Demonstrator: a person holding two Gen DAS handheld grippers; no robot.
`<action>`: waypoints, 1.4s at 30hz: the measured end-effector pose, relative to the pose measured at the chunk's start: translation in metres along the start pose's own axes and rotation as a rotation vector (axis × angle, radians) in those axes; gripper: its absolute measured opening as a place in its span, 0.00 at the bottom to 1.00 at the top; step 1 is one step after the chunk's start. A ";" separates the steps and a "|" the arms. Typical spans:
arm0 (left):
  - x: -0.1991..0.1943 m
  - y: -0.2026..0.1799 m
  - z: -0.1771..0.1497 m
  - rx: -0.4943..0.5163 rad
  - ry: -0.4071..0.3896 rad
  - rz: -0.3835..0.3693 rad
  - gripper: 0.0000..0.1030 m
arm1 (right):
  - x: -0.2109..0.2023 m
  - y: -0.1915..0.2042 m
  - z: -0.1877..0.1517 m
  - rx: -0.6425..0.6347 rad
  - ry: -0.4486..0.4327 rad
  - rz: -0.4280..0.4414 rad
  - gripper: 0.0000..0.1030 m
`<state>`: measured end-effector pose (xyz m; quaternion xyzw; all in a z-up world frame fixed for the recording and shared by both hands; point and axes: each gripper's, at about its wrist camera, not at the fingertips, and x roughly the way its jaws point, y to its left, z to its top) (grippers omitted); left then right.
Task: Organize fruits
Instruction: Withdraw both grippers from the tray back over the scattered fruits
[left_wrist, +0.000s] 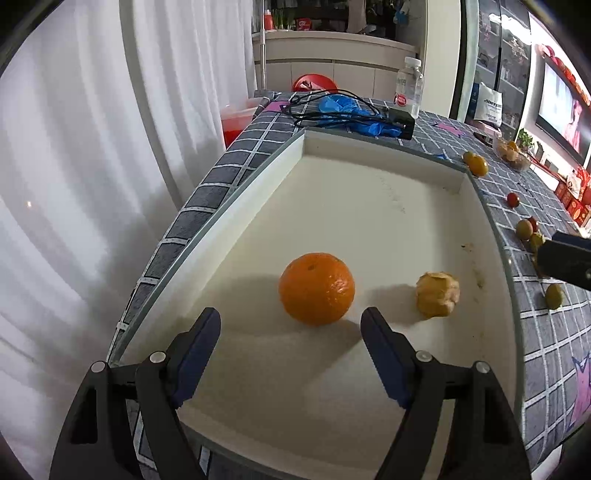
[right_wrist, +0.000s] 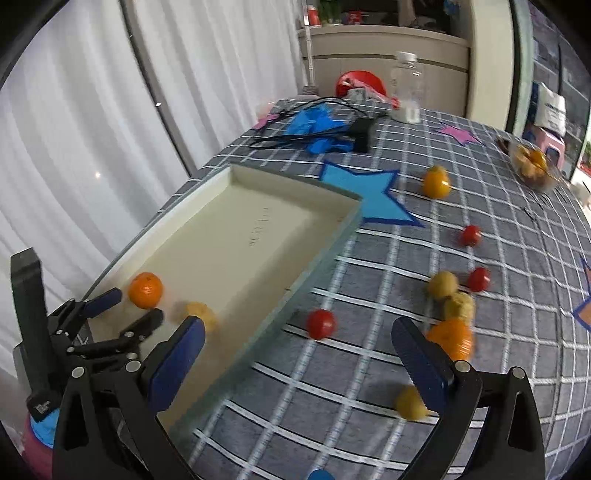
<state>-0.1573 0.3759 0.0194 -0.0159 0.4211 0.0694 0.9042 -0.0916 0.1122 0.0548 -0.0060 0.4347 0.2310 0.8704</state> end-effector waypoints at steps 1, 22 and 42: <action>-0.003 -0.002 0.001 0.002 -0.007 0.001 0.79 | -0.003 -0.006 -0.001 0.014 -0.003 -0.002 0.99; -0.068 -0.140 -0.003 0.286 -0.096 -0.261 0.79 | -0.035 -0.155 -0.063 0.265 0.000 -0.200 0.99; 0.002 -0.184 0.003 0.248 0.026 -0.148 0.76 | -0.037 -0.168 -0.080 0.181 -0.050 -0.214 0.99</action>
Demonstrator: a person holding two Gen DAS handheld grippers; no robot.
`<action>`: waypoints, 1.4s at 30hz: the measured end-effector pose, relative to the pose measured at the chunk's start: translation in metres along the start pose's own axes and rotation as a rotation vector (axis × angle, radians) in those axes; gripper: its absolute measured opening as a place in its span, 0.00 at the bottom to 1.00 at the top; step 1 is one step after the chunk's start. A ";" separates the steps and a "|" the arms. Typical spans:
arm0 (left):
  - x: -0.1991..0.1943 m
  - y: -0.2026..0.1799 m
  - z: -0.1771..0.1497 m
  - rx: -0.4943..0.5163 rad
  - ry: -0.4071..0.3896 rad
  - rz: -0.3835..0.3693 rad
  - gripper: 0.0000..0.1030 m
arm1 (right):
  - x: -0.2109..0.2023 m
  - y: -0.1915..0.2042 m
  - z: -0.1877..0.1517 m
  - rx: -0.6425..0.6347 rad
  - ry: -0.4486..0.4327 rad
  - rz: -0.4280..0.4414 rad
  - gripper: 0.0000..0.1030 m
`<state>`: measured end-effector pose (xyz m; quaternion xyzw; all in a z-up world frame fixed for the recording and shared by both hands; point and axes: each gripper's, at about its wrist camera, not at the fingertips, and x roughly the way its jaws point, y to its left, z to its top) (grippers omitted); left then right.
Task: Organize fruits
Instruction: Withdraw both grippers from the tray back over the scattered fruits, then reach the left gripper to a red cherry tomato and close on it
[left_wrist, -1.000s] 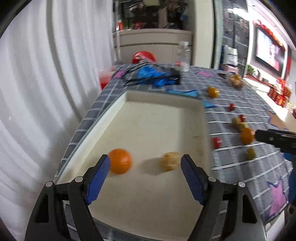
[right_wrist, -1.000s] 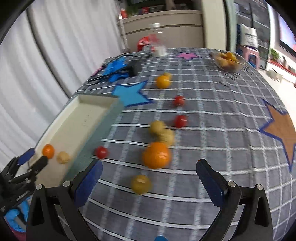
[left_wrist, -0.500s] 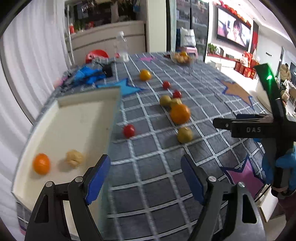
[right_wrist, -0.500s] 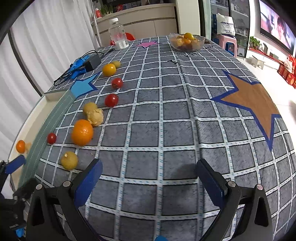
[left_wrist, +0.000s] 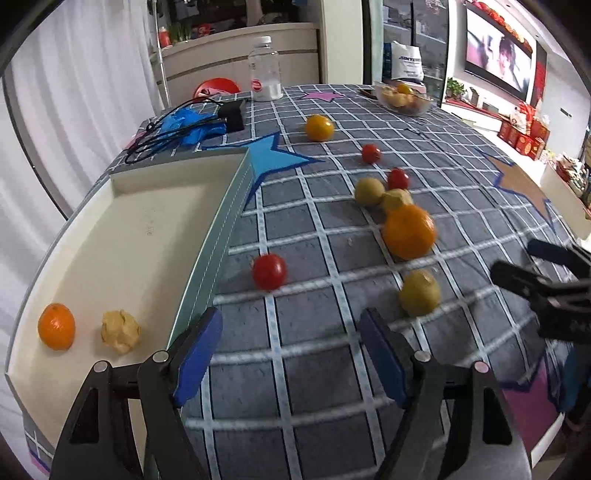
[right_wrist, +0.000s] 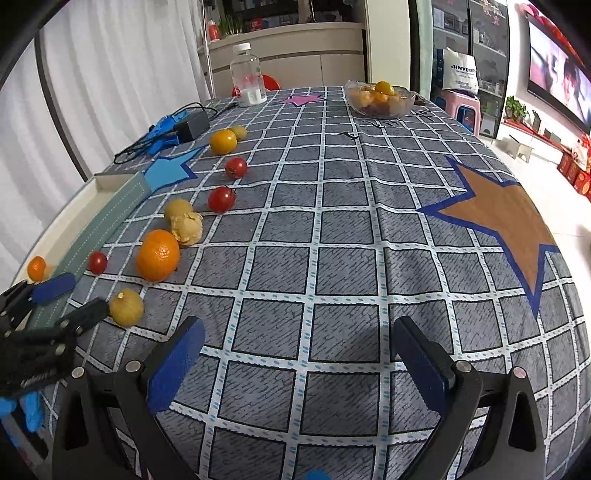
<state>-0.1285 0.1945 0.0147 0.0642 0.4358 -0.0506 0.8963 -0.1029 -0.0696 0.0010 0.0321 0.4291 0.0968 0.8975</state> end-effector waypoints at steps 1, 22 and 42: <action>0.003 0.000 0.003 -0.002 0.002 0.006 0.76 | 0.000 -0.001 0.000 0.003 -0.003 0.005 0.99; -0.002 -0.004 0.007 -0.027 -0.071 0.053 0.22 | -0.001 -0.002 -0.001 -0.002 -0.006 0.014 0.99; 0.017 0.000 0.019 -0.080 -0.016 -0.007 0.35 | -0.004 -0.005 -0.001 0.022 -0.020 0.044 0.99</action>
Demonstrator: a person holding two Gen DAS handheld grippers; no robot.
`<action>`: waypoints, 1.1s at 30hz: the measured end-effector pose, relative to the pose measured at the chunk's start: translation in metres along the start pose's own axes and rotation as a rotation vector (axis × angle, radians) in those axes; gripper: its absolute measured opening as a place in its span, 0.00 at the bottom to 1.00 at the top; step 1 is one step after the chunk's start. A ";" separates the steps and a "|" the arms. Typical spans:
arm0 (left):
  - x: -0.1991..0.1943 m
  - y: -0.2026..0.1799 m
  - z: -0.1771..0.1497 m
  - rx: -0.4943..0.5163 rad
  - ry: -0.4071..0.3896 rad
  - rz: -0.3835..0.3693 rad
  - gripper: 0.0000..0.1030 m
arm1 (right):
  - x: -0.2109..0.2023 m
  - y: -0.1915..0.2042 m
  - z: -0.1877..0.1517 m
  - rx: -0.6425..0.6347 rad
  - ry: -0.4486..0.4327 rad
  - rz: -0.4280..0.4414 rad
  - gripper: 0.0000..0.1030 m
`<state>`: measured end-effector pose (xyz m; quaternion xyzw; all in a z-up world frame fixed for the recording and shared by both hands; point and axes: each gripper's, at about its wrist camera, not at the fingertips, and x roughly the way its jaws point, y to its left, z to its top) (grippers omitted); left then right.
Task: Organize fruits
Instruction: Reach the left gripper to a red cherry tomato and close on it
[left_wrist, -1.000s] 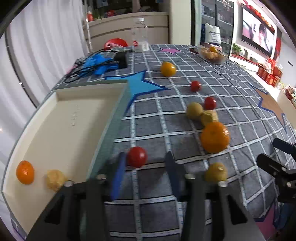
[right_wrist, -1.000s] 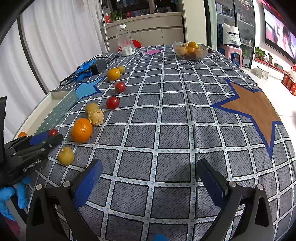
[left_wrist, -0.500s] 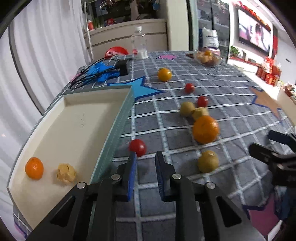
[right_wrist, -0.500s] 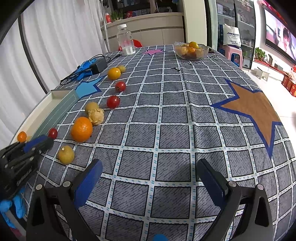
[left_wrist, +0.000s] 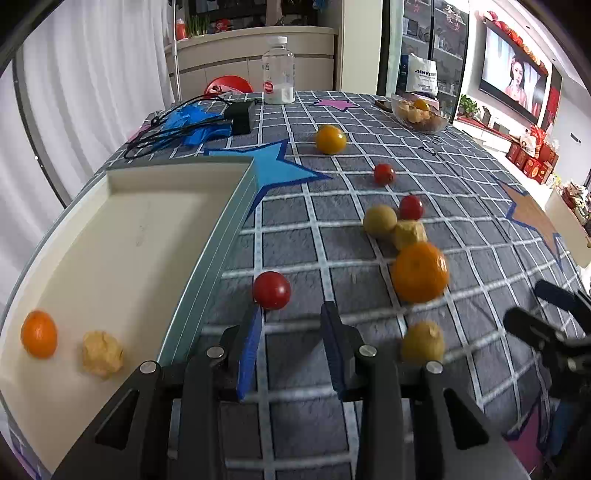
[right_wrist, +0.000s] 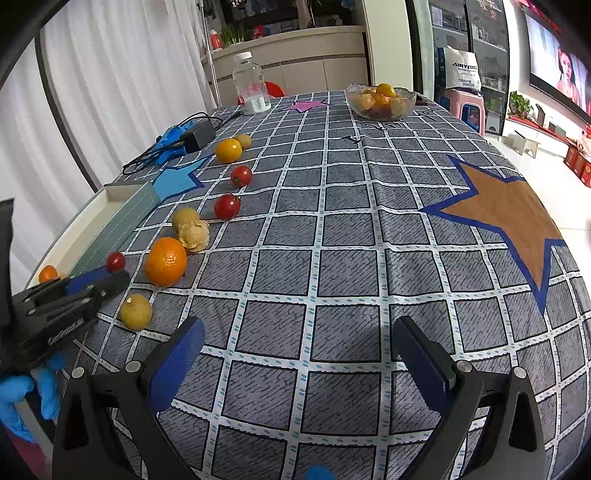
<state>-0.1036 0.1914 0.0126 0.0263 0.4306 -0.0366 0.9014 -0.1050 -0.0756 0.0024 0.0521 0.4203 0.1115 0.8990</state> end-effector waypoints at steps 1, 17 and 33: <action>0.001 -0.001 0.001 -0.001 -0.002 0.002 0.35 | 0.000 0.000 0.000 0.000 0.000 0.000 0.99; -0.011 -0.011 -0.001 0.058 -0.034 -0.031 0.14 | 0.000 0.000 -0.001 -0.005 0.002 -0.006 0.99; 0.005 -0.013 0.007 0.044 -0.002 -0.032 0.21 | 0.001 0.000 -0.001 -0.017 0.008 -0.017 0.99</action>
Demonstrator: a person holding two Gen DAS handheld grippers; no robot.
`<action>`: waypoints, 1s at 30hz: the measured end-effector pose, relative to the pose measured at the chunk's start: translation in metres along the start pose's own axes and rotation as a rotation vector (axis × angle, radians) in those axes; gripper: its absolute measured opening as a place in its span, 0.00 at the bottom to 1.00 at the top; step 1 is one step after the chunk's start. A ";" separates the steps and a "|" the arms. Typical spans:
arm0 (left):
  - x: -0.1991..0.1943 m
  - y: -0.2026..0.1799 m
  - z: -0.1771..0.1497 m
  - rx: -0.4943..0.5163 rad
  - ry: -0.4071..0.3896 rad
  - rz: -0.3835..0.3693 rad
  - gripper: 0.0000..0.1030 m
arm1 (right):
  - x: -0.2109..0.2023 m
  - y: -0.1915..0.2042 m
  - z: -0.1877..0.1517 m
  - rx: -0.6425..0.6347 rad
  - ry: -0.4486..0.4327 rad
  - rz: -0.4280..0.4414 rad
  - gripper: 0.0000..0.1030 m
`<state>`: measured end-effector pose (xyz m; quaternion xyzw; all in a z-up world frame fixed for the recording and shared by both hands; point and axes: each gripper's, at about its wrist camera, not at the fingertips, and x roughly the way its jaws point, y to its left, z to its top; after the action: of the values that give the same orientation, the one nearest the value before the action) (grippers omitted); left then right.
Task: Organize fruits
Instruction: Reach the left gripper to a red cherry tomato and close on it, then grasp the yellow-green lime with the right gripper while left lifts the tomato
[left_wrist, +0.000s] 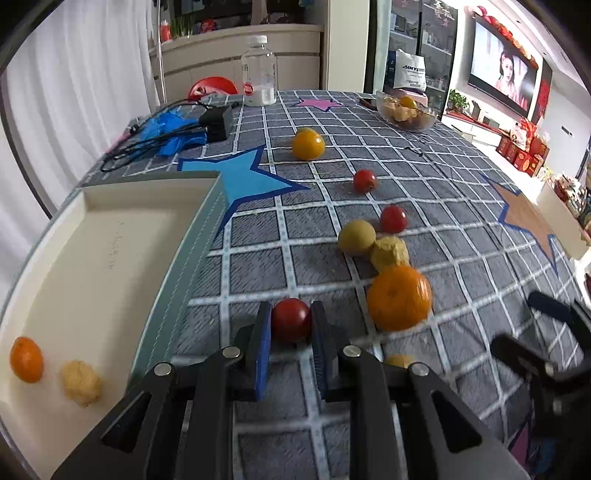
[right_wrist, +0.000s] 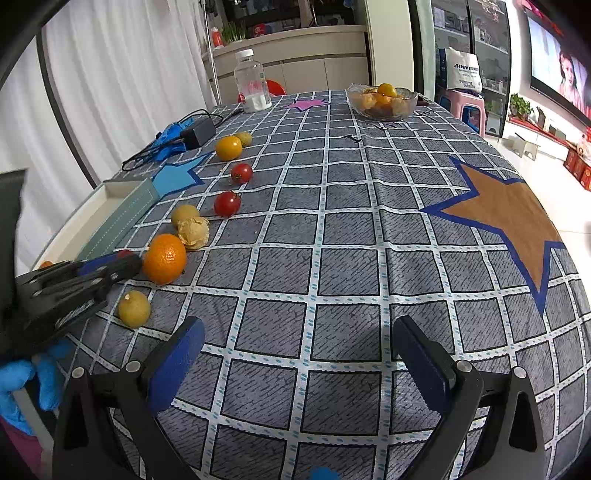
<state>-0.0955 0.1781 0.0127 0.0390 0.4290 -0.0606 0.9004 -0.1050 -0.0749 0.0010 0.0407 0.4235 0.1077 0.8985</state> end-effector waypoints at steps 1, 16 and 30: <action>-0.005 0.000 -0.006 0.011 -0.010 0.012 0.21 | 0.001 0.001 0.000 -0.007 0.004 -0.007 0.99; -0.043 0.011 -0.058 -0.008 -0.075 -0.004 0.22 | 0.006 0.027 -0.001 -0.082 0.052 -0.051 0.99; -0.059 0.026 -0.079 -0.041 -0.095 -0.012 0.22 | 0.024 0.124 0.004 -0.217 0.049 0.007 0.55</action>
<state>-0.1890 0.2183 0.0091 0.0153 0.3873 -0.0589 0.9199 -0.1071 0.0514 0.0061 -0.0578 0.4312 0.1570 0.8866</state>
